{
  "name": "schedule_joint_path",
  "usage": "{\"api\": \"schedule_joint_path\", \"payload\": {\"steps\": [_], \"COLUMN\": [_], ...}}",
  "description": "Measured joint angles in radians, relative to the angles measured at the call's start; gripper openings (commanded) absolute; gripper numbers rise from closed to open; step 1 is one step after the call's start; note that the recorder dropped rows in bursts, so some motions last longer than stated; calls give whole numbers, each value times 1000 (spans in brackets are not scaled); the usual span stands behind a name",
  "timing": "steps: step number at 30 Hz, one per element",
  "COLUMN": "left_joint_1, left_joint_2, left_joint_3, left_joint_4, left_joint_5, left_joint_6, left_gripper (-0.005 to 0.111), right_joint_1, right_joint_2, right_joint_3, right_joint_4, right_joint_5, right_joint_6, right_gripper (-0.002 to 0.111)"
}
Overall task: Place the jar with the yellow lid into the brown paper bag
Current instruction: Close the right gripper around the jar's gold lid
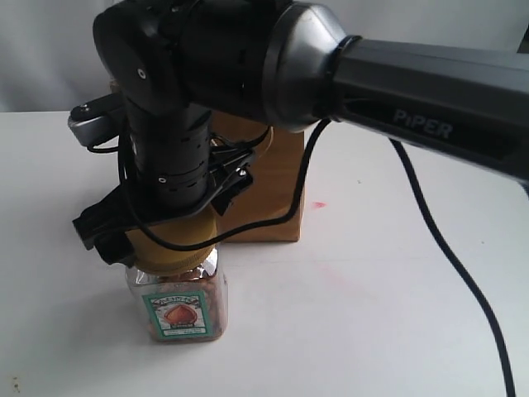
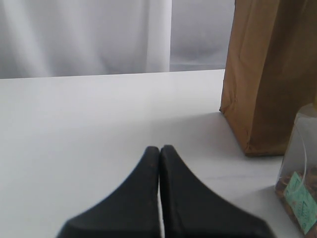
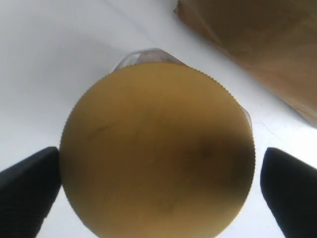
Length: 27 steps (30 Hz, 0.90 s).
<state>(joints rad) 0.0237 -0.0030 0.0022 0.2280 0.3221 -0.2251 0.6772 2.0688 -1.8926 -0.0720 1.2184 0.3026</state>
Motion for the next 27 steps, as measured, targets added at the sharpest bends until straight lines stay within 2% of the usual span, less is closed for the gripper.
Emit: {"api": "schedule_joint_path", "payload": {"steps": [13, 17, 21, 25, 27], "left_joint_1": [0, 0, 0, 0, 0], "left_joint_2": [0, 0, 0, 0, 0], "left_joint_3": [0, 0, 0, 0, 0], "left_joint_4": [0, 0, 0, 0, 0], "left_joint_5": [0, 0, 0, 0, 0], "left_joint_6": [0, 0, 0, 0, 0], "left_gripper": [1, 1, 1, 1, 1], "right_joint_1": [0, 0, 0, 0, 0], "right_joint_2": [16, 16, 16, 16, 16], "right_joint_3": [0, 0, 0, 0, 0], "right_joint_4": [0, 0, -9, -11, -11], "right_joint_5": [0, 0, 0, 0, 0], "right_joint_6": [-5, -6, -7, -7, -7], "right_gripper": [105, 100, 73, 35, 21]}}
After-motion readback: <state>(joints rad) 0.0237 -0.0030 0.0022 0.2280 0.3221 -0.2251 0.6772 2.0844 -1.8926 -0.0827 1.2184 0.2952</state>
